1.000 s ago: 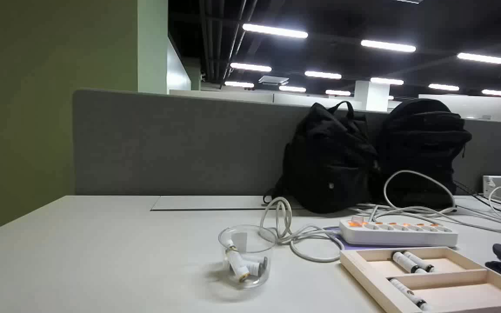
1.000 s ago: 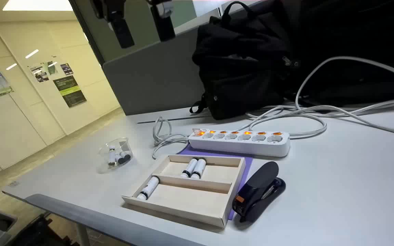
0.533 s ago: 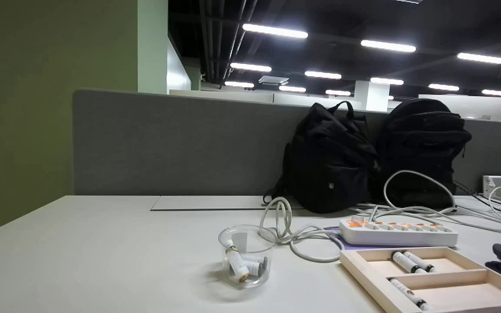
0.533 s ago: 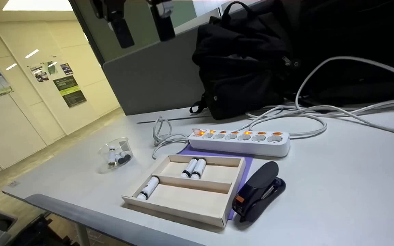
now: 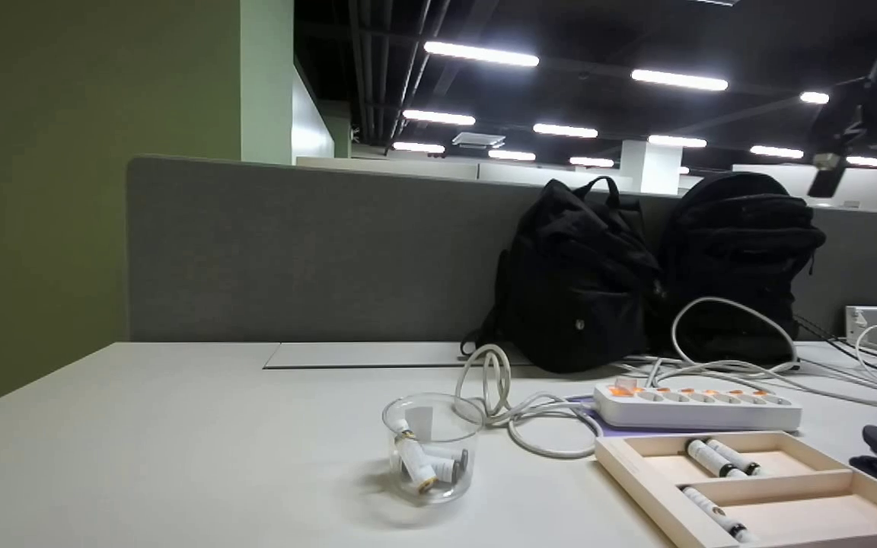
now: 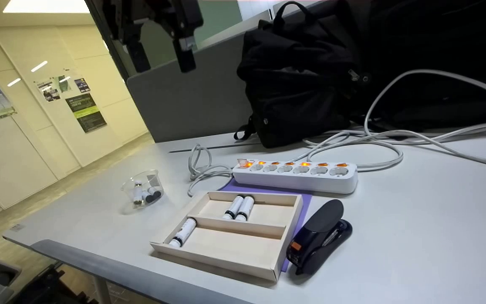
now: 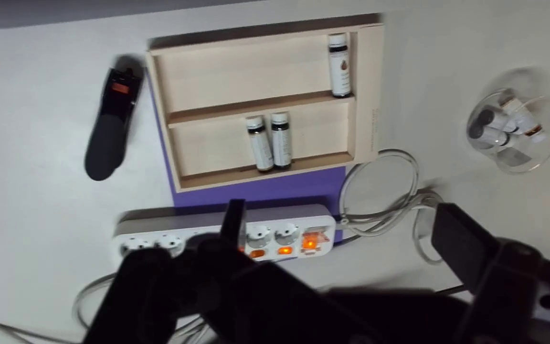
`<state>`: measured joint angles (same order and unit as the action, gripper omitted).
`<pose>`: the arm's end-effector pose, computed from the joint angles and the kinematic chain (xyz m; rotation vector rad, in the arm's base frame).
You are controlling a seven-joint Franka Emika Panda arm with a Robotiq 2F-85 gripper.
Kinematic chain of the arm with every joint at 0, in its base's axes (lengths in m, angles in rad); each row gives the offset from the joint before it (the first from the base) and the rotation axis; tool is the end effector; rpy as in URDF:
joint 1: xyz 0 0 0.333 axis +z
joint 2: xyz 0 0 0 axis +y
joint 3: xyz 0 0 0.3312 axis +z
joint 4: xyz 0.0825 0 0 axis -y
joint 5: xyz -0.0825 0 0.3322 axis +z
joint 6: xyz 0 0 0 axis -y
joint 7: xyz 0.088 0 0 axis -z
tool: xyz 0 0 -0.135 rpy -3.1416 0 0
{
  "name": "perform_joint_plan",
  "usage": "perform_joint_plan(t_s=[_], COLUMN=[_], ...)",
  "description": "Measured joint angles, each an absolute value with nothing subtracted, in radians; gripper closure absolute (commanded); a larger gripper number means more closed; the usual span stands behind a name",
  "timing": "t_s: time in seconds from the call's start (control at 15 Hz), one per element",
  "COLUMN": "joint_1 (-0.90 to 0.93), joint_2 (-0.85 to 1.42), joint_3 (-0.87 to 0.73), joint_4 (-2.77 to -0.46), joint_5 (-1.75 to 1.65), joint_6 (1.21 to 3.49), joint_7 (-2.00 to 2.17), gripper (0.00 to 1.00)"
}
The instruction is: Move the two bottles from the top compartment of the box to the bowl
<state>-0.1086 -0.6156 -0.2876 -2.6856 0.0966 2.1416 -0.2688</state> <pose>0.2854 -0.1130 0.4301 -2.9091 0.1913 -0.1762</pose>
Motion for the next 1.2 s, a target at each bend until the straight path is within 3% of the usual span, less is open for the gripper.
perform_joint_plan(t_s=[0.53,0.87,1.2], joint_1=[0.077,0.095,0.041], joint_2=[-0.316,-0.016,0.231], joint_3=[-0.134,-0.088,-0.077], joint_4=[-2.776,-2.731,-2.597], joint_5=[0.180,0.175,0.072], joint_6=[2.525,2.830,2.916], joint_7=[-0.283,-0.306,-0.244], gripper=[0.00,0.00,0.00])
